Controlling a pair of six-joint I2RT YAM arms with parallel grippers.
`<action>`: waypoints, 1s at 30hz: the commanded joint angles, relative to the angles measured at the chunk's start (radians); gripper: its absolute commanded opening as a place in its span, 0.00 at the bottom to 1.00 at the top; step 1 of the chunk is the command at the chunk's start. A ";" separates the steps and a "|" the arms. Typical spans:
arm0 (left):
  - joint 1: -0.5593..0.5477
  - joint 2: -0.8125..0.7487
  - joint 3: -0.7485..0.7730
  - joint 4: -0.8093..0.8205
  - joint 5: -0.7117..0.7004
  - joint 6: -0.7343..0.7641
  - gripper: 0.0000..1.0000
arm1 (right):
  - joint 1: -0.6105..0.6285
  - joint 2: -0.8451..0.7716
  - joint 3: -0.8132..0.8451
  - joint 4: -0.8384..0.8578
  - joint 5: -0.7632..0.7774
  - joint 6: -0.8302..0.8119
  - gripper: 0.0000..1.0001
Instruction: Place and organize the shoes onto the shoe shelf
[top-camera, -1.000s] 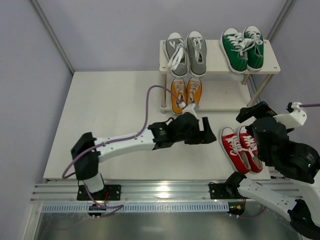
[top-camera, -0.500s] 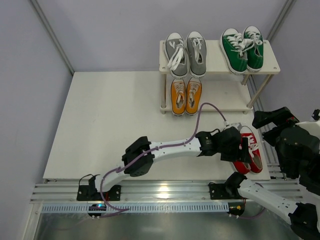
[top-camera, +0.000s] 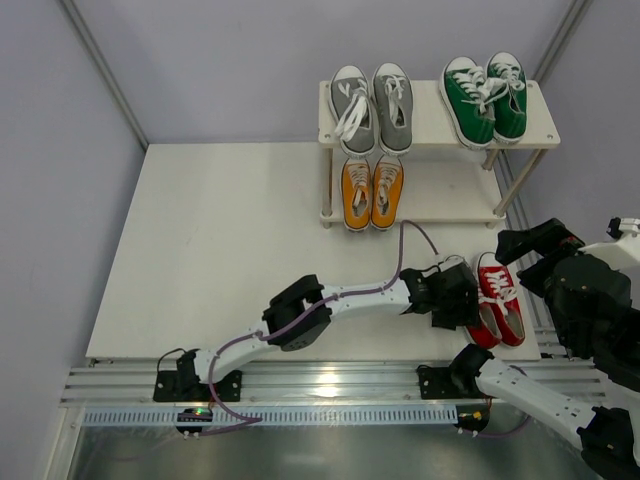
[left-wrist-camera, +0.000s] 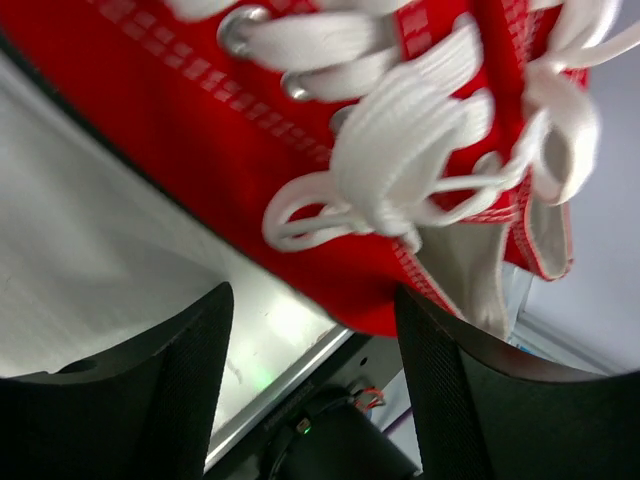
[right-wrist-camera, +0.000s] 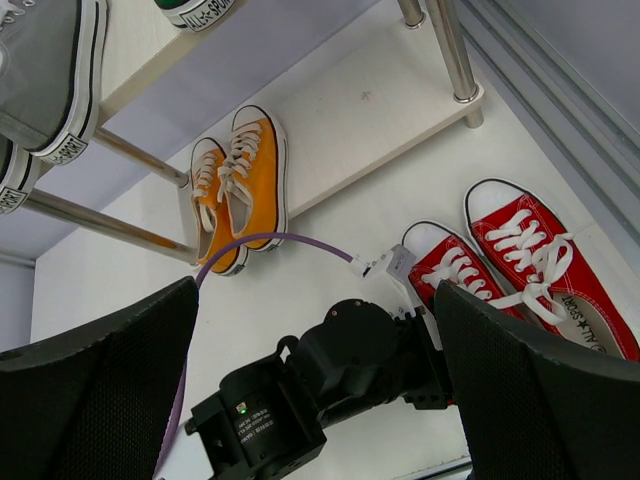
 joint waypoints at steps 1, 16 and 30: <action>0.000 0.053 0.079 0.058 -0.016 0.004 0.65 | -0.002 0.024 0.001 -0.188 -0.010 -0.037 1.00; 0.011 0.049 0.058 -0.068 -0.088 0.070 0.00 | -0.004 0.009 0.006 -0.189 -0.031 -0.046 1.00; 0.014 -0.593 -0.721 -0.038 -0.335 0.068 0.00 | -0.004 -0.029 -0.166 -0.132 -0.200 -0.083 1.00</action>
